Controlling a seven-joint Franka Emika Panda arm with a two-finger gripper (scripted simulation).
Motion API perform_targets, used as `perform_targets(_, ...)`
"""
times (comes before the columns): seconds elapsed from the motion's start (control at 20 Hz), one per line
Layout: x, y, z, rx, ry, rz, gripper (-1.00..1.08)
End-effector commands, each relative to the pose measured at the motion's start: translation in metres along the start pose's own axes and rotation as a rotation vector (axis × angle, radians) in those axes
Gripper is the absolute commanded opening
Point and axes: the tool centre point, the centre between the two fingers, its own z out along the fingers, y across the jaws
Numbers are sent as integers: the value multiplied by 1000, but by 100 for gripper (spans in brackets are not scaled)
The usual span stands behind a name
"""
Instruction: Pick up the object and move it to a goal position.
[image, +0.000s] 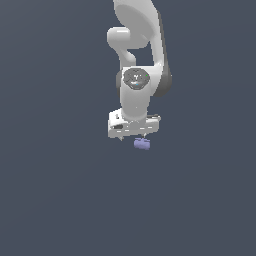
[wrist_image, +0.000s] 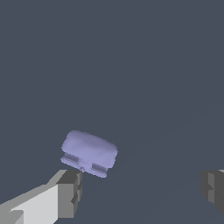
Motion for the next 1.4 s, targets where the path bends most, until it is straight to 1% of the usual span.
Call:
perform_targets(0.0,-1,-2,3,-2,1,-54,100)
perform_targets(0.2,-3,-6,9,-6,4,-162,100)
perform_targets(1.35,-16,-40,46,-26,24,-878,100)
